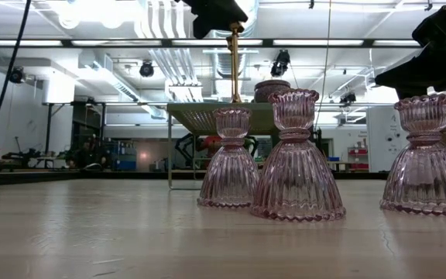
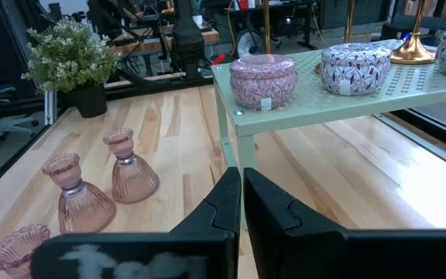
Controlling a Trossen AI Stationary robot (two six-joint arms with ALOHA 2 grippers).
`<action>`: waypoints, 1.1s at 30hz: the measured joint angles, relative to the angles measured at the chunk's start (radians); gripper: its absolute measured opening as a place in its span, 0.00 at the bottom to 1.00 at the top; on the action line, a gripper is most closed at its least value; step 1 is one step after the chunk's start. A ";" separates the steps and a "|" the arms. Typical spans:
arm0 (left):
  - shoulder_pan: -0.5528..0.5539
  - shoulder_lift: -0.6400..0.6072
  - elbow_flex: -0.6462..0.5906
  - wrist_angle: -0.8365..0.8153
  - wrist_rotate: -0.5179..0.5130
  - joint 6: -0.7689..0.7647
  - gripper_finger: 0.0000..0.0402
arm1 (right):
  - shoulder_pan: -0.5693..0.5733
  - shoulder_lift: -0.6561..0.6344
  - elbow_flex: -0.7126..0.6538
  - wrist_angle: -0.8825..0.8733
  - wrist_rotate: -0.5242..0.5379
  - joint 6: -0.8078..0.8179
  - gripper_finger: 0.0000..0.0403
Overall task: Pick & Place candle stick holders
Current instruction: Put the gold candle holder on the shelf aligned with the other gold candle holders
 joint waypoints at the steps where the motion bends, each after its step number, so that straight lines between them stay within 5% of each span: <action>1: 0.000 0.000 0.000 0.000 0.005 0.000 0.36 | 0.000 0.000 0.000 0.000 0.000 0.000 0.03; 33: 0.000 0.001 -0.002 0.015 0.031 0.052 0.41 | 0.000 0.000 0.000 0.000 0.000 0.000 0.03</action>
